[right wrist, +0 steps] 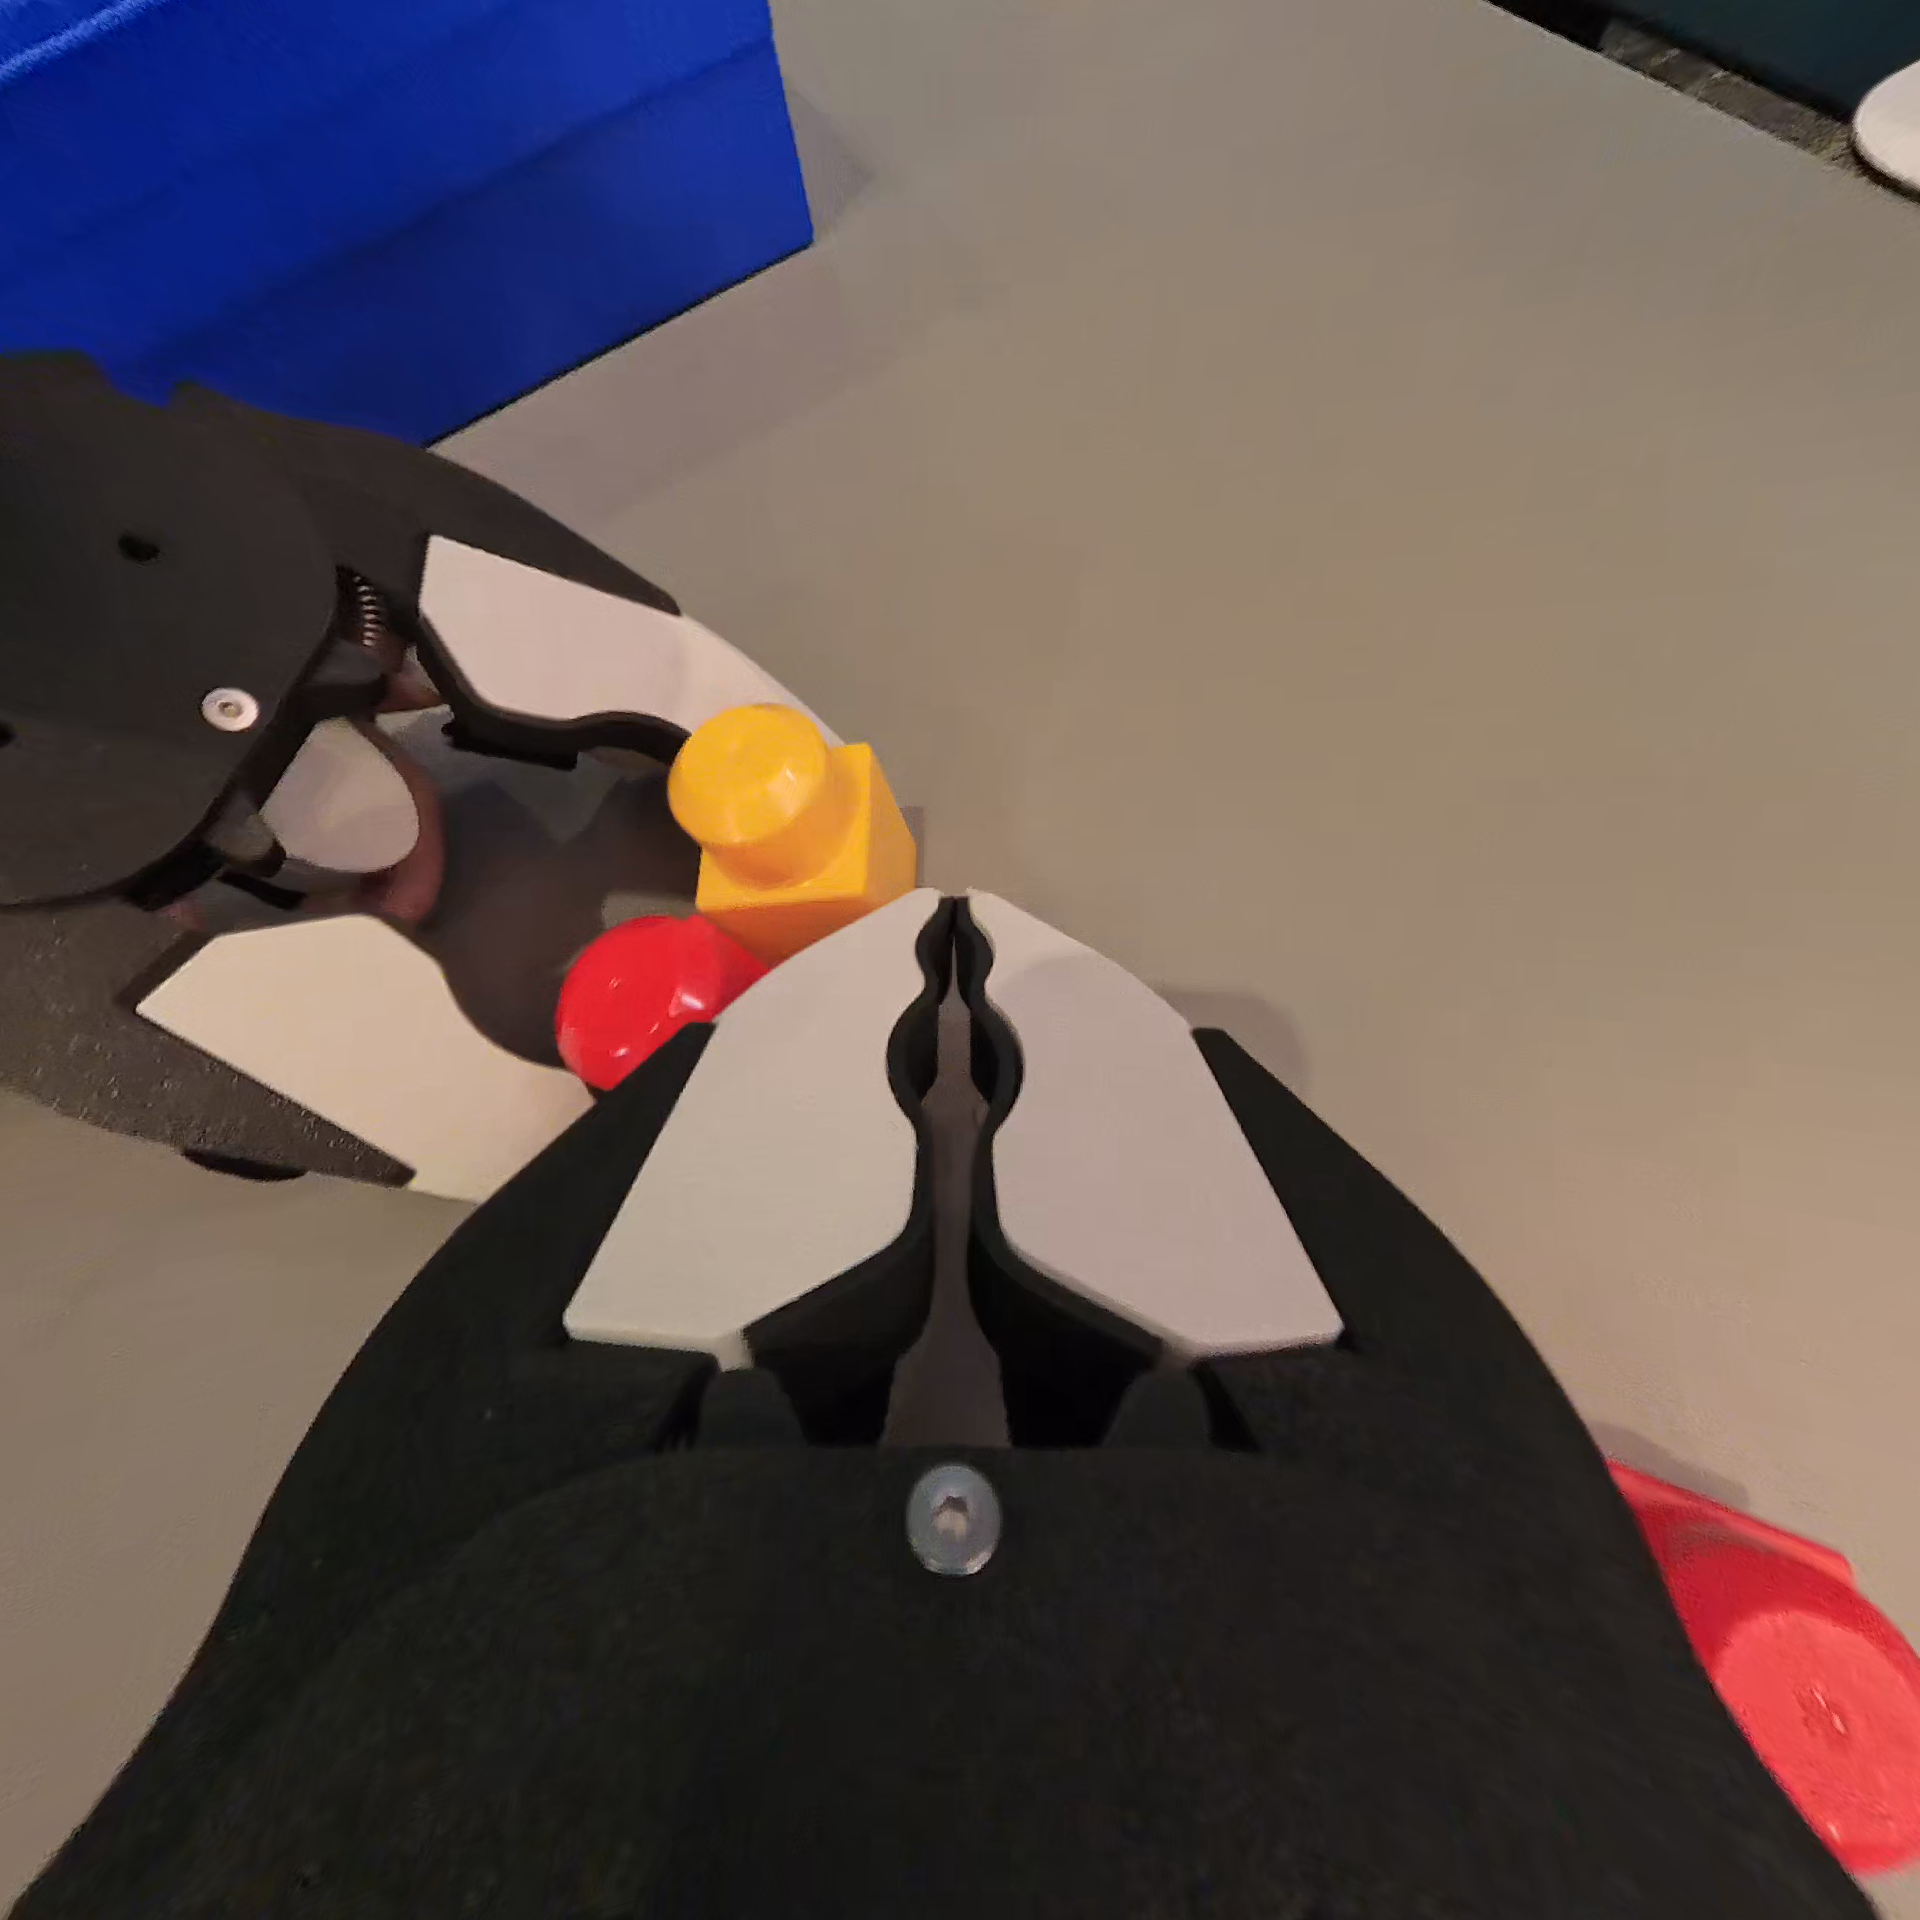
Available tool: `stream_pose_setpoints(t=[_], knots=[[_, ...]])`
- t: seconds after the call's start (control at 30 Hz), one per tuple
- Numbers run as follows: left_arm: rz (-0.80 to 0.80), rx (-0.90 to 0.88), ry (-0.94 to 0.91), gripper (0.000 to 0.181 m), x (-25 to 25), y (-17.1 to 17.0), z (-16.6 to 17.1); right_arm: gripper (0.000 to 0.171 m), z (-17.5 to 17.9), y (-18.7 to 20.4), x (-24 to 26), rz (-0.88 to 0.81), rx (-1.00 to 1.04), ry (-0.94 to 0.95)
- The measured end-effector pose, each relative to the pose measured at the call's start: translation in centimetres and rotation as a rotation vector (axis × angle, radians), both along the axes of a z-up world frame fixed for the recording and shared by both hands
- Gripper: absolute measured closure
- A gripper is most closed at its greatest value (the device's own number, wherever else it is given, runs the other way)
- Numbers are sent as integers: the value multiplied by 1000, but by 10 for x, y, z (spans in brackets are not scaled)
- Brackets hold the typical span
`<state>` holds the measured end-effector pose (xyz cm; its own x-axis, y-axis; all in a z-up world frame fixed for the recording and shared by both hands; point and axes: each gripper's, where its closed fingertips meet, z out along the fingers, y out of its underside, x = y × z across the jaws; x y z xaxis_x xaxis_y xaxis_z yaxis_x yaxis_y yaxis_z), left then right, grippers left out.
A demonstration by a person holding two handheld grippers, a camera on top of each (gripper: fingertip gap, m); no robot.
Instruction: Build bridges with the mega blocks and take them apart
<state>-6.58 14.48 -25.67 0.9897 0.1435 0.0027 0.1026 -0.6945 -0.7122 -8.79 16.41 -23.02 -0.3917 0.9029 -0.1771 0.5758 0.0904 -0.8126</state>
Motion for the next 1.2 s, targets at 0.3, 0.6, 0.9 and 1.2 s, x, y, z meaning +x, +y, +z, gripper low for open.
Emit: stream_pose_setpoints(t=[0.3, 0.6, 0.9, 1.2], knots=[[-40, -1, 0, 93, 0, 2, 0, 171, -2, -8, 1, 100, -111, -19], [-60, -1, 2, 93, 1, -1, 0, 171, -16, 7, 33, 65, -37, -128], [-119, -2, 1, 92, 4, -2, 0, 171, -3, -14, 30, 130, -160, -83], [-50, -2, 15, 87, 0, -5, 0, 171, 3, -6, 12, 93, -179, -20]])
